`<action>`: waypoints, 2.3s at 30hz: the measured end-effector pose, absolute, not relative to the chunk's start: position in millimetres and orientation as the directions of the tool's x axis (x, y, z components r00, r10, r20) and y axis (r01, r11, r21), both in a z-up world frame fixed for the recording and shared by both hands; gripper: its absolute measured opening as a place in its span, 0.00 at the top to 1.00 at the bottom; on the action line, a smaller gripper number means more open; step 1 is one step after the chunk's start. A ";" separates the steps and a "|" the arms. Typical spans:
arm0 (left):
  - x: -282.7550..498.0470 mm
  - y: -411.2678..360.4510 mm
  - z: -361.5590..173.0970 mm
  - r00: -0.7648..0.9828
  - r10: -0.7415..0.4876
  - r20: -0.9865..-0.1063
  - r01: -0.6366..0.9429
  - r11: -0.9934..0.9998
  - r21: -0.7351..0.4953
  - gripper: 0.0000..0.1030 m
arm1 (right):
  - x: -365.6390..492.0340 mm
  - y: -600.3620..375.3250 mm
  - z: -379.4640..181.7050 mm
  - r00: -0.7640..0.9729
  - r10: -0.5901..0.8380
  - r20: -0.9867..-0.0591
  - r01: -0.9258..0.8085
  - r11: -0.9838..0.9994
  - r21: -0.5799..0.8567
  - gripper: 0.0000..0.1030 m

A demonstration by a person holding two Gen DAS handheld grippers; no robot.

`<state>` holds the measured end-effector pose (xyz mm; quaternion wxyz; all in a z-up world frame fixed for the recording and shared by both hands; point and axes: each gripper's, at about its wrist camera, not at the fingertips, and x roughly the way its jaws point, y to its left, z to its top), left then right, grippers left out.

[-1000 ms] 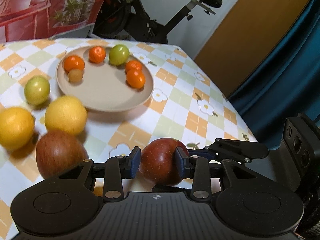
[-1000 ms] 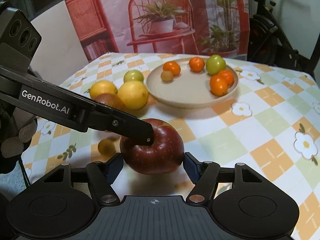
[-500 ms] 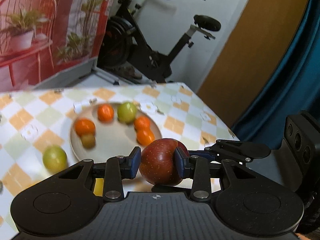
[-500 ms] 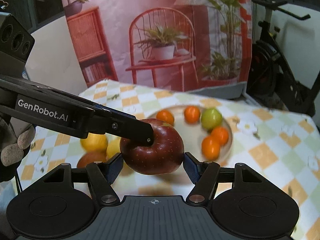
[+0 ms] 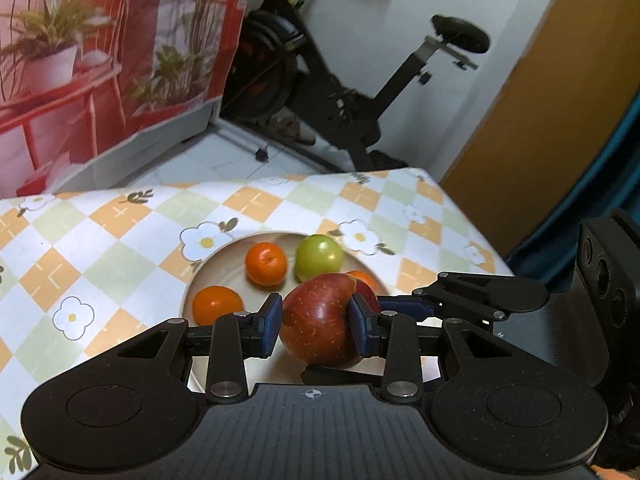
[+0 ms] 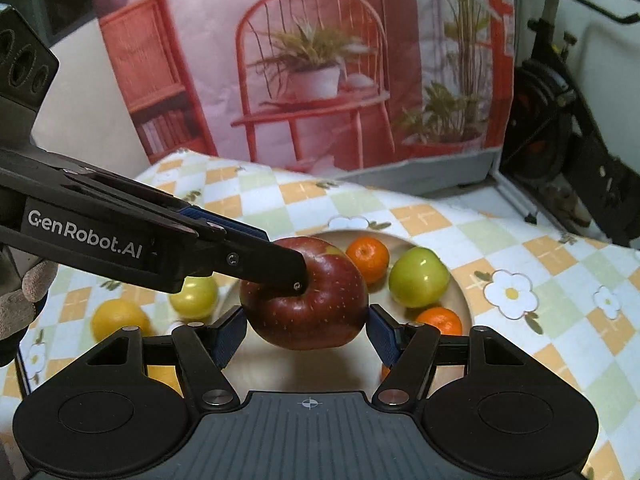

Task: Organize fruits
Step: 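Carry the red apple over the beige plate with the left gripper, then open the left gripper to set the red apple on the plate, then move the left tool toward the yellow citrus fruits beside the plate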

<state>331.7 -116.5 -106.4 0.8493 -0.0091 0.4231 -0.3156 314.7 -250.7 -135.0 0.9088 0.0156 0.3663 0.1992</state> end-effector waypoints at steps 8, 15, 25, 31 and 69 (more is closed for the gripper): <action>361.4 -117.6 -129.0 0.413 -0.517 -0.750 0.509 0.814 -0.281 0.64 | 349.3 -246.5 -161.9 0.607 0.363 -0.707 -0.338 0.923 0.184 0.40; 372.7 -118.6 -133.6 0.424 -0.508 -0.750 0.513 0.817 -0.263 0.64 | 363.8 -246.9 -169.8 0.610 0.356 -0.708 -0.322 0.928 0.189 0.40; 367.6 -125.9 -131.6 0.451 -0.484 -0.750 0.531 0.821 -0.211 0.63 | 366.6 -252.4 -171.9 0.610 0.361 -0.705 -0.294 0.930 0.222 0.39; 363.4 -130.9 -127.8 0.480 -0.449 -0.753 0.539 0.829 -0.151 0.63 | 352.2 -254.5 -161.8 0.635 0.350 -0.688 -0.295 0.934 0.203 0.40; 293.8 -20.1 -102.1 0.537 -0.413 -0.736 0.421 0.887 -0.190 0.62 | 241.4 -214.4 -148.9 0.723 0.271 -0.636 -0.183 0.962 0.202 0.39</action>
